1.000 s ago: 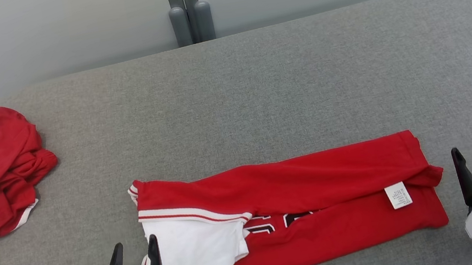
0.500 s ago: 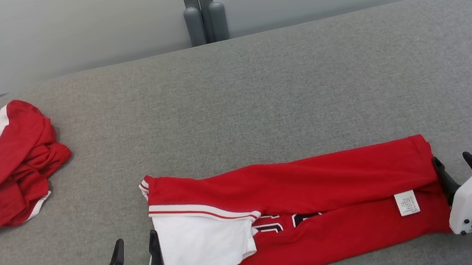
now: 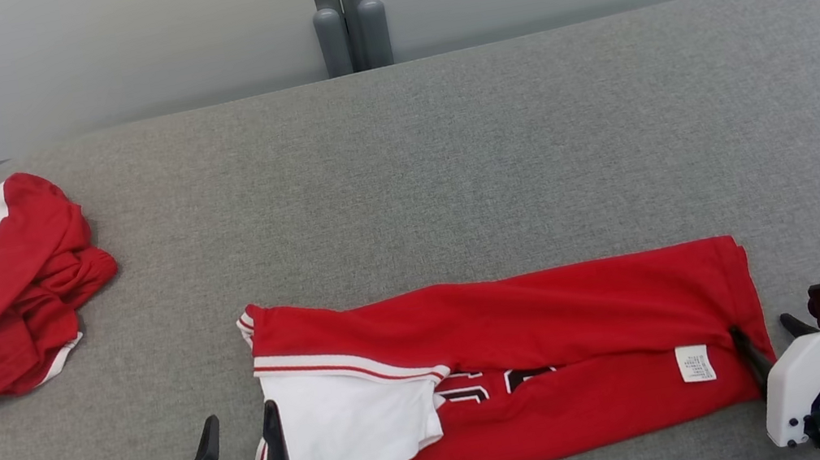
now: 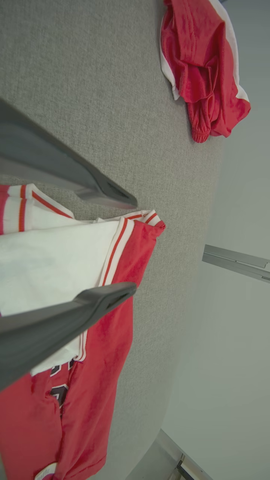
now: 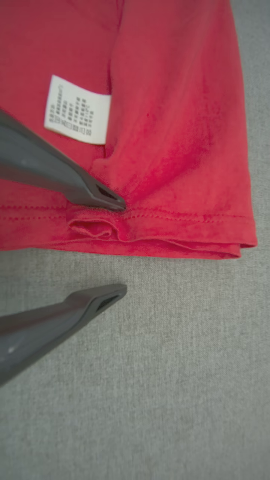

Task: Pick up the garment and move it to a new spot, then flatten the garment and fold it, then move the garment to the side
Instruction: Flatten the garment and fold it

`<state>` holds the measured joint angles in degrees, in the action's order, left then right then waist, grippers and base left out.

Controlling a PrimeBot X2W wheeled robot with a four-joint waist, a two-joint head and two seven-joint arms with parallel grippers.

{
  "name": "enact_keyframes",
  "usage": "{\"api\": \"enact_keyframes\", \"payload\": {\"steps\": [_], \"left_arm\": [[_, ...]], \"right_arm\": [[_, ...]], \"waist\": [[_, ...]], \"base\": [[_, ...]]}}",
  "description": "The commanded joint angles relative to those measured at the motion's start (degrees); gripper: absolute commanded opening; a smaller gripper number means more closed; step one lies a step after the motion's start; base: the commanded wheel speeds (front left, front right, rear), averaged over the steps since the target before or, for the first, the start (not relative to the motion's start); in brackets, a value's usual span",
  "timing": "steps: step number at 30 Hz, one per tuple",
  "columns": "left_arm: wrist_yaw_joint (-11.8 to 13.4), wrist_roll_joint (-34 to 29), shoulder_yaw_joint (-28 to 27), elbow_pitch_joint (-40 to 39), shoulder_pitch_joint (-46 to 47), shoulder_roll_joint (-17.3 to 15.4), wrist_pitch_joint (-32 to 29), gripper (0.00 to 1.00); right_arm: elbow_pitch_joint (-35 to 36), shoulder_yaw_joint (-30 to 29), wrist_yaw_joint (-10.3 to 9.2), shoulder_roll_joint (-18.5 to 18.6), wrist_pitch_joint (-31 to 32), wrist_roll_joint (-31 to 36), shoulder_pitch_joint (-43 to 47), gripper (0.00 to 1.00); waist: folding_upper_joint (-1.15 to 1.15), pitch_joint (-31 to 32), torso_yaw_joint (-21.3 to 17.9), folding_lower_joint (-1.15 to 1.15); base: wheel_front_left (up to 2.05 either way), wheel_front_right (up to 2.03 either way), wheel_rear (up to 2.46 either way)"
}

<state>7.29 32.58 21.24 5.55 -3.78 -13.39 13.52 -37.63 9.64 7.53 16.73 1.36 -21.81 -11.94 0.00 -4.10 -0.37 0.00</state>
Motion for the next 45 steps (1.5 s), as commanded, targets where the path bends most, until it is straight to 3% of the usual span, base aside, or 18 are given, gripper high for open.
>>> {"api": "enact_keyframes", "payload": {"steps": [1, 2, 3, 4, 5, 7, 8, 9, 17, 26, 29, 35, 45], "left_arm": [[0.28, -0.04, -0.07, 0.07, 0.87, -0.18, 0.14, 1.0], [0.35, -0.02, -0.13, 0.11, 0.94, -0.28, 0.15, 1.0], [0.35, -0.01, -0.2, 0.16, 1.01, -0.39, 0.17, 1.0], [0.35, -0.08, -0.25, 0.22, 1.14, -0.52, 0.21, 1.0], [0.41, -0.17, -0.24, 0.25, 1.22, -0.57, 0.25, 1.0], [0.5, -0.31, -0.19, 0.3, 1.35, -0.65, 0.29, 1.0], [0.58, -0.35, -0.2, 0.33, 1.4, -0.7, 0.31, 1.0], [0.62, -0.36, -0.23, 0.34, 1.45, -0.75, 0.26, 1.0], [1.27, -0.44, -0.86, 0.07, 1.17, -1.13, 0.6, 1.0], [1.63, -1.31, -0.61, 0.34, 1.88, -1.92, 0.67, 1.0], [1.77, -1.51, -0.65, 0.5, 2.16, -2.03, 0.69, 1.0], [1.76, -1.47, -0.52, 0.82, 2.2, -2.0, 0.75, 1.0], [1.58, -1.37, -0.33, 1.36, 2.65, -1.83, 1.05, 1.0]], "right_arm": [[-1.14, 0.9, -0.08, -0.54, 0.02, -0.55, -0.51, 1.0], [-1.75, 1.49, -0.06, -0.75, 0.05, -0.69, -0.93, 1.0], [-2.3, 1.91, -0.04, -0.95, 0.14, -0.87, -1.27, 0.91], [-2.97, 2.49, -0.03, -1.21, 0.42, -1.08, -1.69, 0.59], [-3.58, 2.83, -0.03, -1.32, 0.69, -1.22, -1.99, 0.44], [-4.8, 3.3, -0.04, -1.42, 0.71, -1.64, -2.76, 0.27], [-5.39, 3.49, -0.04, -1.3, 0.61, -1.87, -3.17, 0.09], [-5.89, 3.59, -0.05, -1.18, 0.55, -2.11, -3.6, 0.0], [-7.38, 2.72, -0.16, 1.34, -1.12, -4.69, -7.49, 0.0], [-5.23, -0.21, -0.11, 9.03, 0.55, -6.43, -9.29, 0.0], [-3.58, -1.13, -0.1, 10.04, 1.48, -7.32, -9.21, 0.0], [3.07, -0.41, -0.09, 9.4, 4.63, -9.95, -7.22, 0.0], [21.39, 3.35, -0.07, 8.62, 12.03, -12.47, -1.7, 0.0]], "waist": [[0.0, -0.06, 0.01, 0.0], [0.0, -0.1, 0.02, 0.0], [0.0, -0.14, 0.04, 0.0], [0.0, -0.17, 0.07, 0.0], [0.0, -0.18, 0.1, 0.0], [0.0, -0.21, 0.21, 0.0], [0.0, -0.22, 0.26, 0.0], [0.0, -0.23, 0.3, 0.0], [0.0, -0.2, -0.63, 0.0], [0.0, -0.11, -3.06, 0.0], [0.0, -0.18, -4.01, 0.0], [0.0, -0.26, -5.95, 0.0], [0.0, 0.08, -7.88, 0.0]], "base": [[0.0, 0.0, 0.0], [0.0, 0.0, 0.0], [0.0, 0.0, 0.0], [0.0, 0.0, 0.0], [0.0, 0.0, 0.0], [0.0, 0.0, 0.0], [0.0, 0.0, 0.0], [0.0, 0.0, 0.0], [0.0, 0.0, 0.0], [0.0, 0.0, 0.0], [0.0, 0.0, 0.0], [0.0, 0.0, 0.0], [0.0, 0.0, 0.0]]}}
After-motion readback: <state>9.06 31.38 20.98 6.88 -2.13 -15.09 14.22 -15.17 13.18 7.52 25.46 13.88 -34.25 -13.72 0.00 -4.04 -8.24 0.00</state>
